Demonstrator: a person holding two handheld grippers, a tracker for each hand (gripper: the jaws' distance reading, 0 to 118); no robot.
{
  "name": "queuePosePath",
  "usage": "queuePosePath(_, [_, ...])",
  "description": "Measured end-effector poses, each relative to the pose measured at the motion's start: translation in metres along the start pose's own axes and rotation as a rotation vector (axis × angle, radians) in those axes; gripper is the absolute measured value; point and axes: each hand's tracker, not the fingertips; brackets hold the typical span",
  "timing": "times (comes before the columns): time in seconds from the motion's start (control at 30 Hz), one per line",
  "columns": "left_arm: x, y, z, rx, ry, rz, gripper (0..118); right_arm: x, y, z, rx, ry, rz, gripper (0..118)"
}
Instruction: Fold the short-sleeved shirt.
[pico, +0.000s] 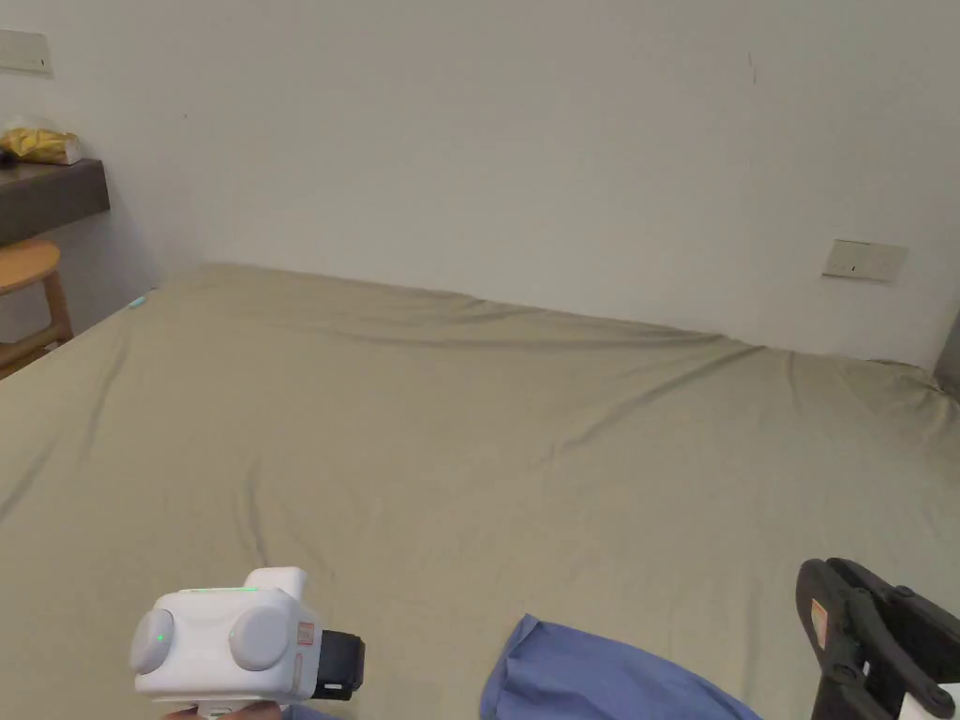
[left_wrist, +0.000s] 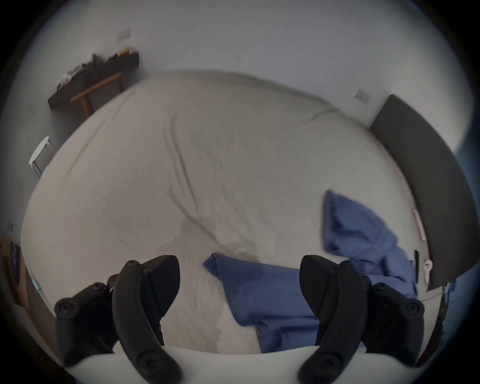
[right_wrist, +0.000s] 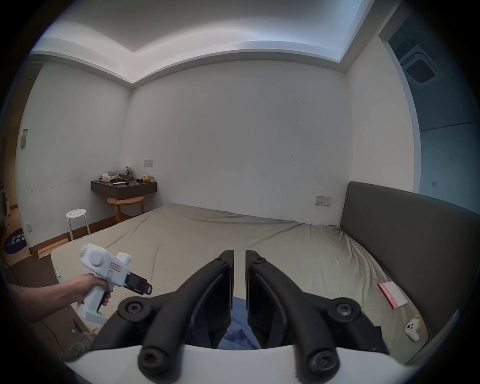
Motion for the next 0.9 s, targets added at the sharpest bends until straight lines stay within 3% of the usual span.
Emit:
queuePosePath(0.2, [-0.002, -0.019, -0.079, -0.182, 0.074, -0.021, 97, 0.02, -0.019, -0.02, -0.084, -0.046, 0.02, 11])
queuePosePath(0.3, [0.007, -0.031, -0.071, -0.091, 0.114, -0.089, 93, 0.038, -0.034, -0.04, -0.155, -0.071, -0.001, 11])
queuePosePath(0.37, [0.011, -0.03, -0.061, -0.084, 0.068, -0.12, 68, 0.051, -0.045, -0.057, -0.208, -0.059, -0.021, 12])
queuePosePath(0.43, [0.014, -0.033, -0.049, -0.055, 0.076, -0.137, 9, 0.063, -0.054, -0.079, -0.238, -0.05, -0.01, 18])
queuePosePath(0.47, [0.012, -0.033, -0.047, -0.075, -0.055, -0.107, 6, 0.067, -0.057, -0.09, -0.251, -0.05, 0.006, 26])
queuePosePath(0.53, [0.017, -0.037, -0.04, -0.074, -0.017, -0.103, 6, 0.078, -0.066, -0.12, -0.304, -0.046, 0.086, 47])
queuePosePath(0.6, [0.021, -0.043, -0.029, -0.036, -0.01, -0.151, 6, 0.09, -0.077, -0.153, -0.365, -0.004, 0.134, 82])
queuePosePath(0.7, [0.017, -0.048, -0.015, -0.012, -0.056, -0.129, 6, 0.104, -0.101, -0.208, -0.481, 0.065, 0.152, 88])
queuePosePath(0.8, [0.013, -0.052, -0.003, 0.016, -0.072, -0.105, 6, 0.109, -0.136, -0.27, -0.611, 0.109, 0.187, 108])
queuePosePath(0.9, [0.013, -0.056, 0.003, 0.026, -0.073, -0.116, 6, 0.103, -0.172, -0.318, -0.733, 0.115, 0.231, 109])
